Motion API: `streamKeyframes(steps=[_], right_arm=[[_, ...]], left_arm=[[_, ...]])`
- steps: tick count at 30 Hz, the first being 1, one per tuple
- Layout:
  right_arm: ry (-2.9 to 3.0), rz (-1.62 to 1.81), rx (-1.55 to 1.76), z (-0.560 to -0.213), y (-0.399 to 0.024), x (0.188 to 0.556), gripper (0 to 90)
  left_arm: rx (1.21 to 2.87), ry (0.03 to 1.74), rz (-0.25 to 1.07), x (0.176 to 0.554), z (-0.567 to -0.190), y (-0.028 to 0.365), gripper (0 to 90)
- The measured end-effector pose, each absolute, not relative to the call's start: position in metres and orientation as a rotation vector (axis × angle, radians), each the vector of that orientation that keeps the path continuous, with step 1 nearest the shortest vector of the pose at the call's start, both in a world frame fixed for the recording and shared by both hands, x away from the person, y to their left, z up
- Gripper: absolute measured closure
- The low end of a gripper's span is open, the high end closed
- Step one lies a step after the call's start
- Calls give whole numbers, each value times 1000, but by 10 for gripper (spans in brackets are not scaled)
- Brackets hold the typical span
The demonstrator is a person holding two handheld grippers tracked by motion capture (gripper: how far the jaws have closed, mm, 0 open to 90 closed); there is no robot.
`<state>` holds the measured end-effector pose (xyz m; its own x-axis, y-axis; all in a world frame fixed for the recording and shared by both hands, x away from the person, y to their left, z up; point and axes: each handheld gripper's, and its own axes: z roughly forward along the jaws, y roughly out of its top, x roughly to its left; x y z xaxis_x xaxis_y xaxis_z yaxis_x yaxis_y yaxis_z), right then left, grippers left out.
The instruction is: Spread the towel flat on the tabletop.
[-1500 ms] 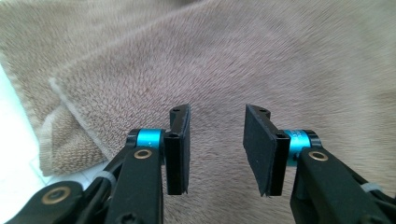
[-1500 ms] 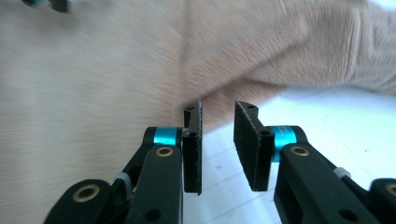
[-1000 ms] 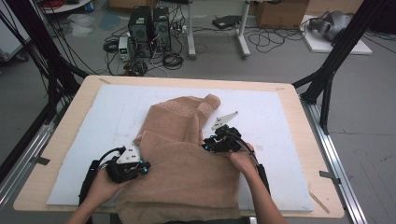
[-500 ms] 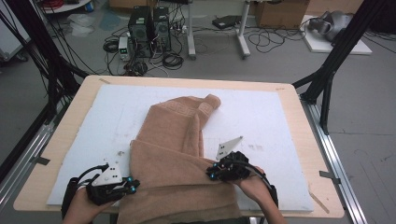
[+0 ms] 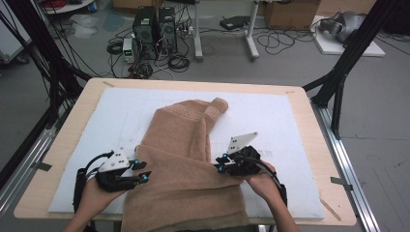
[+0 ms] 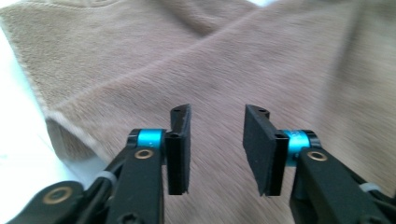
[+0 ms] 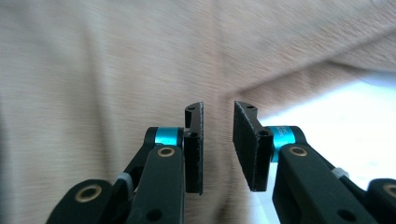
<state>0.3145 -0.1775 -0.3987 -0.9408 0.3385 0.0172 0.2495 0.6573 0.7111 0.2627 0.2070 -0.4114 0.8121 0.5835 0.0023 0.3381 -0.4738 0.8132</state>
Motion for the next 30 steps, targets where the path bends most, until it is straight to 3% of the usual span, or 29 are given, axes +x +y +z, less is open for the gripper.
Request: streamKeyframes(steps=[3,6,8,11,15,30], right_arm=[[2804,1122,559,-414,-178,329,698],[2848,1143,626,-425,-179,334,616],[2869,1133,632,-427,-179,334,668],[2905,1078,603,-429,-178,332,815],[2920,1072,557,-426,-177,328,859],[2804,1066,592,-396,-230,282,860]], left_arm=[[2161,714,394,276,-422,197,541],[2230,743,400,284,-434,192,526],[2237,749,381,285,-440,191,540],[2207,756,347,283,-442,194,659],[2218,729,327,280,-441,192,826],[2158,649,261,245,-423,201,857]])
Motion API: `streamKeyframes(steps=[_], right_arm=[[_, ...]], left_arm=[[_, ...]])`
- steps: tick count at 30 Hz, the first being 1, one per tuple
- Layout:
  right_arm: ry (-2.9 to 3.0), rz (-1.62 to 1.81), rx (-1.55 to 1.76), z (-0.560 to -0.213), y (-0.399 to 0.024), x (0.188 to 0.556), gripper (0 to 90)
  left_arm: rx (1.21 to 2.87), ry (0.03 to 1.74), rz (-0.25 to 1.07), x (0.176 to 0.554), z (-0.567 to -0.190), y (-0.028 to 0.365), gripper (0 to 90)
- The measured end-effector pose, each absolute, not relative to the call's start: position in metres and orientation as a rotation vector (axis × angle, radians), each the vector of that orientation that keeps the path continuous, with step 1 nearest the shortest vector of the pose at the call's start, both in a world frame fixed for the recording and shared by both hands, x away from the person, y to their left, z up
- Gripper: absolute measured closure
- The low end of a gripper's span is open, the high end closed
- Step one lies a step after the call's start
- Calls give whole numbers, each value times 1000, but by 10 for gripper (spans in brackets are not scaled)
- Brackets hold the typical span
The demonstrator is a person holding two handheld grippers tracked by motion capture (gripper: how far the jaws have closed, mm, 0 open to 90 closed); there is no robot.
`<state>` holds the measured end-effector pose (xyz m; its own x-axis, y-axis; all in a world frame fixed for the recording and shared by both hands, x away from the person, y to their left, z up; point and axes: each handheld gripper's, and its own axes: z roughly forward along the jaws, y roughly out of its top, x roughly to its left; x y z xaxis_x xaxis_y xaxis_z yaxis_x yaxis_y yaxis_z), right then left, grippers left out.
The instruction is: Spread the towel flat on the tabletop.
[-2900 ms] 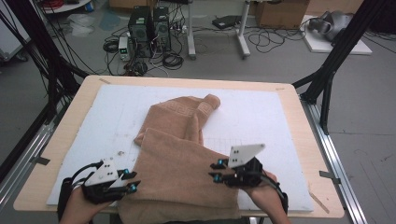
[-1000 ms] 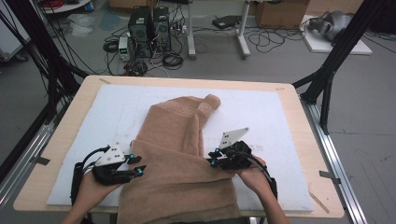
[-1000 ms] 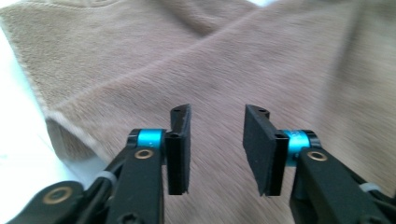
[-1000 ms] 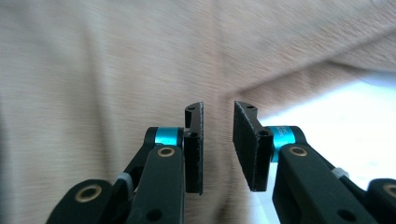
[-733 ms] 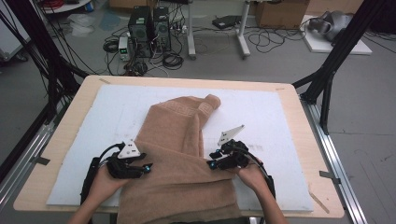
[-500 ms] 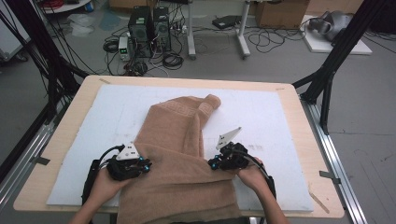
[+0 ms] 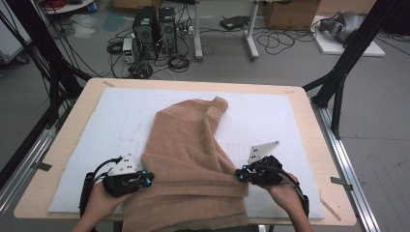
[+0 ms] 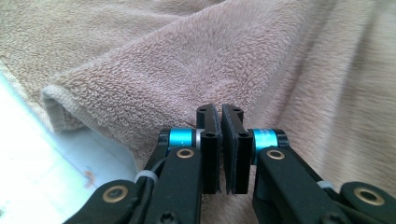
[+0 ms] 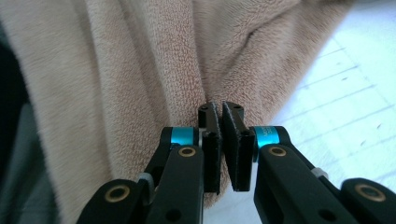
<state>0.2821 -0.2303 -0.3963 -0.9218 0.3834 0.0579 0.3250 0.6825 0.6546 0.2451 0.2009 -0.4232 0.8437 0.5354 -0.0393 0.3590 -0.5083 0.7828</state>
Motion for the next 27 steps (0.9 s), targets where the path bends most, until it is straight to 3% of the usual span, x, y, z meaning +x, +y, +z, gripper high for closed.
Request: streamKeyframes(steps=[5,8,13,23,27], right_arm=[[2819,1095,561,-393,-231,273,827],[2770,1144,564,-386,-231,279,756],[2706,1162,587,-379,-226,302,720],[2708,1067,686,-414,-195,354,661],[2755,1034,718,-429,-187,363,661]], left_arm=[[2156,625,231,236,-420,205,844],[2123,626,229,240,-410,207,754],[2065,634,290,258,-391,204,645],[2087,711,380,312,-401,194,684],[2135,832,304,336,-419,197,660]])
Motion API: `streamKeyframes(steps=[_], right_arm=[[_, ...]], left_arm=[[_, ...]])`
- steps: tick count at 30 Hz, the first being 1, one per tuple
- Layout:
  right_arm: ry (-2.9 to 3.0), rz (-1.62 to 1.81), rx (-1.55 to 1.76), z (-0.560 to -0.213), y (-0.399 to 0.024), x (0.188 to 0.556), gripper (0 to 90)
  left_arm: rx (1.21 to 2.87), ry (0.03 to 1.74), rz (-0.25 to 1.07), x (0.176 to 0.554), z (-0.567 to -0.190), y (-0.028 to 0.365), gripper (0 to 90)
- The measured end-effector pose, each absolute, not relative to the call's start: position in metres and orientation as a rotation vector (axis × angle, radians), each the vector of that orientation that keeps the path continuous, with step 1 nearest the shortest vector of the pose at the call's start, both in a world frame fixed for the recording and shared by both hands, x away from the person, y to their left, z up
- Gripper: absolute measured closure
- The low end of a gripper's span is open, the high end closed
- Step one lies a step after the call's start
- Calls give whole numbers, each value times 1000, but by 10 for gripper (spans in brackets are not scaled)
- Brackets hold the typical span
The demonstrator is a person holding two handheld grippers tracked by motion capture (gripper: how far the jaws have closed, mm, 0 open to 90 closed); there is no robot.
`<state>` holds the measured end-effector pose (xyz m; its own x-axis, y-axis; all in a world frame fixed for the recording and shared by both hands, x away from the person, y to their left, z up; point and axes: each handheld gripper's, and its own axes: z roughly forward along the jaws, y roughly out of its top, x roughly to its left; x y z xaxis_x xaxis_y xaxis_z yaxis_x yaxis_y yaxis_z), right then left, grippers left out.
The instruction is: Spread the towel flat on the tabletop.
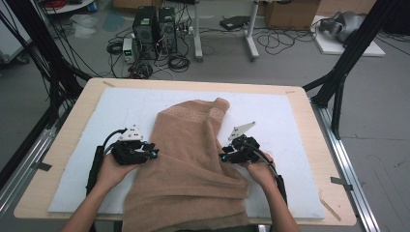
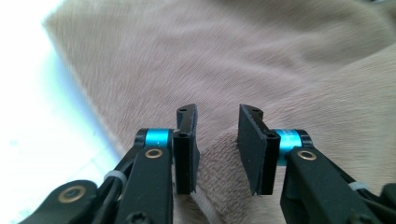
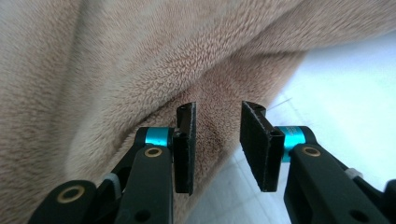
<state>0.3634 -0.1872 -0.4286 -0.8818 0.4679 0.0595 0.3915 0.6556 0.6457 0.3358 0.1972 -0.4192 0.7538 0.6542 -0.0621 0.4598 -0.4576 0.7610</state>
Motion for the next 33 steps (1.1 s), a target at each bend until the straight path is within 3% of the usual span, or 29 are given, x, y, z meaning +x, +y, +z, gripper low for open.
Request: streamKeyframes(steps=[4,7,10,20,28,33], right_arm=[[2758,1009,716,-433,-185,365,713],[2775,1035,728,-433,-189,368,850],[2778,1012,715,-431,-189,366,870],[2703,990,742,-414,-224,345,874],[2695,1000,761,-410,-251,313,871],[2633,1045,764,-399,-249,319,752]], left_arm=[[2202,880,244,345,-434,195,616],[2217,830,242,341,-433,190,770],[2246,814,270,338,-431,189,851],[2225,789,299,319,-421,198,862],[2192,746,250,301,-417,205,863],[2140,758,308,313,-407,203,786]])
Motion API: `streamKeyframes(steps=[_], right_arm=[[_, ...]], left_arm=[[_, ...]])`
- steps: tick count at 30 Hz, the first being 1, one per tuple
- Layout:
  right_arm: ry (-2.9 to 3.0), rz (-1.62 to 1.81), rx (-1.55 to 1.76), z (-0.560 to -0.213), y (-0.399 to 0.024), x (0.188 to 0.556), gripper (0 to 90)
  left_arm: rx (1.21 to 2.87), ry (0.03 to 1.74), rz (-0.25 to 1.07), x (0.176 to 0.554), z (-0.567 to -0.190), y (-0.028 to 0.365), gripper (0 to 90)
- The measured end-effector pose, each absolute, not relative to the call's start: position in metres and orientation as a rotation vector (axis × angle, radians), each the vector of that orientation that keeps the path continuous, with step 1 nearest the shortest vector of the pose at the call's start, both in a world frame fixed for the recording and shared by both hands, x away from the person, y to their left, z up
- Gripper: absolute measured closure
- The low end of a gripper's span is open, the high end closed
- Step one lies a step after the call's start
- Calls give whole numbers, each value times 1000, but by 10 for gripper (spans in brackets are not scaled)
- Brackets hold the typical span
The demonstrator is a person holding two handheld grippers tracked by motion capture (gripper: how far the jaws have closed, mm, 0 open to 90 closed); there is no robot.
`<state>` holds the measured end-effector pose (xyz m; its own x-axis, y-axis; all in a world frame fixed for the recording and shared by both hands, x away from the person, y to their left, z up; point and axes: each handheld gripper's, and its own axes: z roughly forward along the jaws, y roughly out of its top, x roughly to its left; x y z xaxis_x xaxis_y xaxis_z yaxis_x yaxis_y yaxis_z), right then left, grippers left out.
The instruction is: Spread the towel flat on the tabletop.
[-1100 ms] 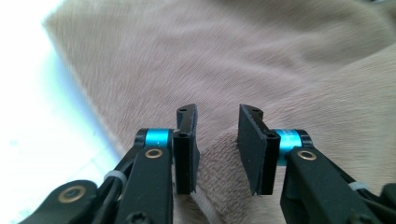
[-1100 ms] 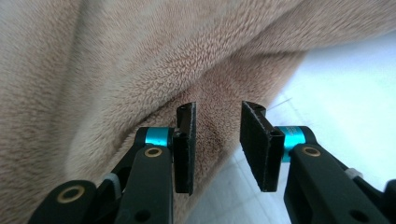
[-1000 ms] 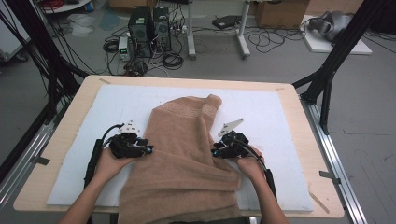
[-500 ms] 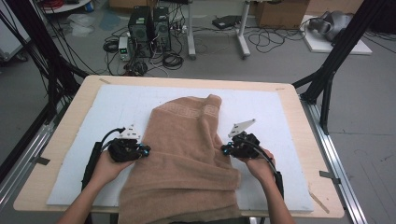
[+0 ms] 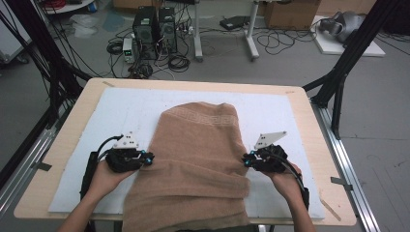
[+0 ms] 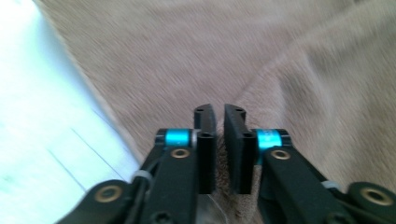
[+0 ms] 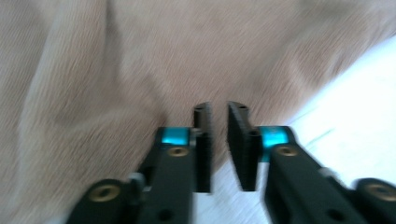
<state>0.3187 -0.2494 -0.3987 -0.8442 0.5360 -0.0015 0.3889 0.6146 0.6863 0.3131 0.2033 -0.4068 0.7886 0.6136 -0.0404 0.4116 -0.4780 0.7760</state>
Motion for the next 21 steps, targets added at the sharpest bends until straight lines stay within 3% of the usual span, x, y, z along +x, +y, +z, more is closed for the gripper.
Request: streamKeyframes(steps=[5,11,14,17,18,21], right_arm=[[2617,1103,829,-401,-245,343,676],[2683,1017,866,-420,-233,357,620],[2713,957,901,-431,-229,362,648],[2700,980,882,-432,-228,364,793],[2709,980,866,-431,-228,364,841],[2688,945,830,-427,-222,363,860]], left_arm=[[2096,808,324,340,-408,195,706],[2219,900,230,362,-435,186,578],[2248,880,291,359,-434,184,694],[2266,850,277,358,-433,182,844],[2265,851,288,356,-432,181,854],[2228,858,352,354,-425,187,863]])
